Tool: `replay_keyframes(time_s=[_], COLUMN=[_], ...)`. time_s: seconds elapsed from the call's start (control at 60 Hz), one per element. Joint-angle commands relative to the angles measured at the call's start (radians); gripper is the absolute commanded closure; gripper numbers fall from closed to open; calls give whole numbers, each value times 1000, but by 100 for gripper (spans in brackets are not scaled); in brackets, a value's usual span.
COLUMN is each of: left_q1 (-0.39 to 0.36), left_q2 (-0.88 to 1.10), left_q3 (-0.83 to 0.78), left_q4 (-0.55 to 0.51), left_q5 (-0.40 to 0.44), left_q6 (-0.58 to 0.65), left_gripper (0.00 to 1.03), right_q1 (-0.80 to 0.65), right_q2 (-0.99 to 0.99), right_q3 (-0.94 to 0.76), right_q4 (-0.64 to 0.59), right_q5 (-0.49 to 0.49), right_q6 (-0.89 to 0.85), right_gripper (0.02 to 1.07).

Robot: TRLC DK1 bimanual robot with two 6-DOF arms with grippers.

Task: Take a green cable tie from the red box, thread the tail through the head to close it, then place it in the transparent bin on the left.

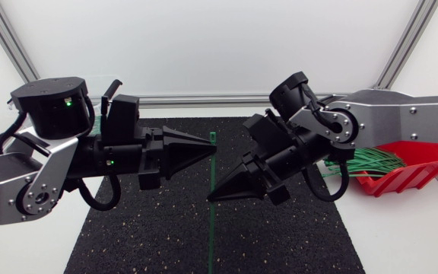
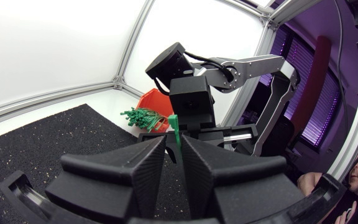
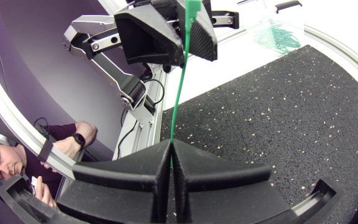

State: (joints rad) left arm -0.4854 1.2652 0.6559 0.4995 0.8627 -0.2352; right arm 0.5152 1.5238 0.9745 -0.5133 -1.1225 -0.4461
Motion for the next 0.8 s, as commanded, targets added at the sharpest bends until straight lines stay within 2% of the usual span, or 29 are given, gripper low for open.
replay_keyframes(time_s=[0.0,0.067,0.2,0.25,0.533,0.683,0.717,0.783], left_q1=[-1,-1,1,1,-7,2,8,31], left_q2=[10,10,8,10,5,5,8,11], left_q3=[19,19,17,17,17,56,70,102], left_q4=[20,20,20,20,10,-58,-79,-130], left_q5=[1,1,-1,-1,-8,-7,-7,2], left_q6=[-9,-12,-12,-13,-26,-52,-53,-55], left_gripper=[86,92,93,99,99,99,99,99], right_q1=[5,3,3,5,13,16,16,16], right_q2=[10,10,9,7,1,1,-4,-25], right_q3=[7,9,7,6,3,-2,-5,-10], right_q4=[-8,-8,-8,-8,-5,2,6,6], right_q5=[-2,-2,1,3,18,58,69,107], right_q6=[-11,-13,-13,-14,-16,-16,-16,-16], right_gripper=[101,101,101,101,101,100,93,69])
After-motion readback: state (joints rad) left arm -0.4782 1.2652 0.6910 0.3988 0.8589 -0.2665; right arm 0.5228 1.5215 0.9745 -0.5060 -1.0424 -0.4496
